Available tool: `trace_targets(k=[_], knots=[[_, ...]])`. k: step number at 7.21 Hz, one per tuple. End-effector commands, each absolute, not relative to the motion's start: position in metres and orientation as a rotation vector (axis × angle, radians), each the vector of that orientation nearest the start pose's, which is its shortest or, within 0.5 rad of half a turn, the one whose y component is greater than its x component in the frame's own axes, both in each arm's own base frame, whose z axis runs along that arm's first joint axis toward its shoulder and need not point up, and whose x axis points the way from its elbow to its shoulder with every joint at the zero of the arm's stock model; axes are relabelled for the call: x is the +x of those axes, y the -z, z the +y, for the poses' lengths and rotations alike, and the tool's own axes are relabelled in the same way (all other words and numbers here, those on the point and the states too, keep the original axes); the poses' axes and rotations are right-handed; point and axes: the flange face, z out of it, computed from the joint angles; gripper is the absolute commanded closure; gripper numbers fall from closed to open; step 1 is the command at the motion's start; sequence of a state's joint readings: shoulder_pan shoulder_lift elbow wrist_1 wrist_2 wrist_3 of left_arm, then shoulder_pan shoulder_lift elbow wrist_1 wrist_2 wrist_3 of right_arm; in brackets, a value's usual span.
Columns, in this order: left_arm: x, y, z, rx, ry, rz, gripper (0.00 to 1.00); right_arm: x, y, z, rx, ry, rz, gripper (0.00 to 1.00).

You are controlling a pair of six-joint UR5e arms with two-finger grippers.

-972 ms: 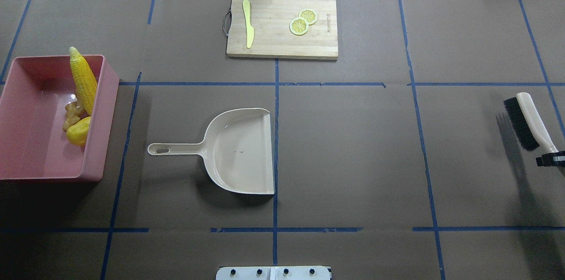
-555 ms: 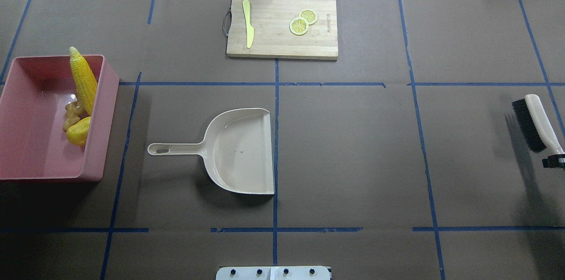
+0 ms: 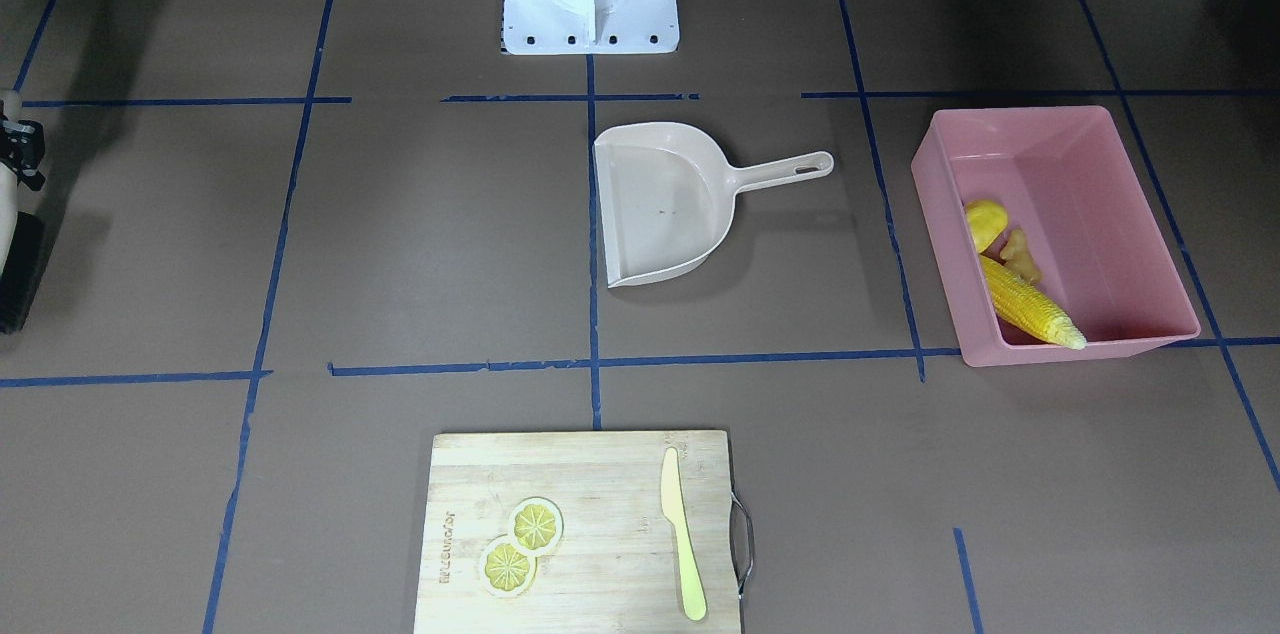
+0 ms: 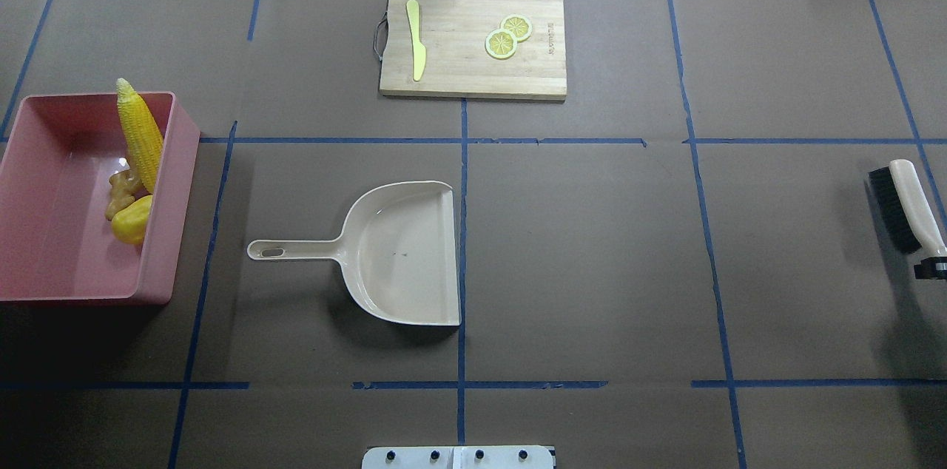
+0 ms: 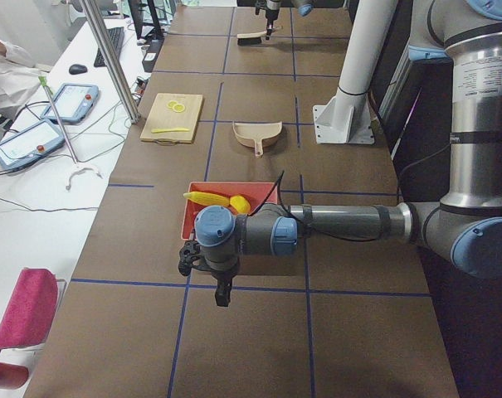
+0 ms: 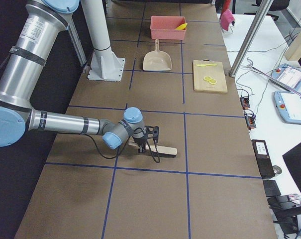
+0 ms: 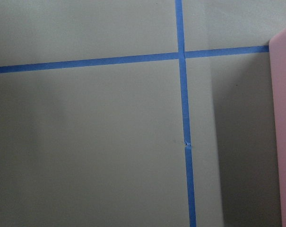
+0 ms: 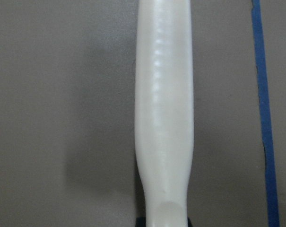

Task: Sweep and dump trash into bin

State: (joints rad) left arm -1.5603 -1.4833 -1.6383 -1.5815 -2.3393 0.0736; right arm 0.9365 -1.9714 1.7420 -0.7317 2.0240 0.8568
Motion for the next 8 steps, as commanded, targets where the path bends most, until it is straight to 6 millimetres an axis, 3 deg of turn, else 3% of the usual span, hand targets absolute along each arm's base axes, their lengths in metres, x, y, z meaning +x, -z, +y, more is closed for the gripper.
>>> trace_targets(k=[1,2,3,5,8], knots=[[-0.059,-0.666,-0.455,0.015,-0.077,0.769,0.0,-0.138,-0.658,-0.338,0.143,-0.073,-0.735,0.22],[-0.059,-0.666,-0.455,0.015,-0.077,0.769,0.0,-0.138,-0.654,-0.339,0.148,-0.074,-0.742,0.0],[-0.059,-0.665,-0.455,0.018,-0.078,0.769,0.0,-0.138,-0.652,-0.339,0.15,-0.069,-0.747,0.0],[-0.059,-0.665,-0.456,0.018,-0.078,0.769,0.0,-0.129,-0.62,-0.334,0.149,-0.05,-0.821,0.0],[-0.059,-0.666,-0.455,0.017,-0.077,0.769,0.0,-0.078,-0.626,-0.337,0.167,0.014,-0.854,0.0]])
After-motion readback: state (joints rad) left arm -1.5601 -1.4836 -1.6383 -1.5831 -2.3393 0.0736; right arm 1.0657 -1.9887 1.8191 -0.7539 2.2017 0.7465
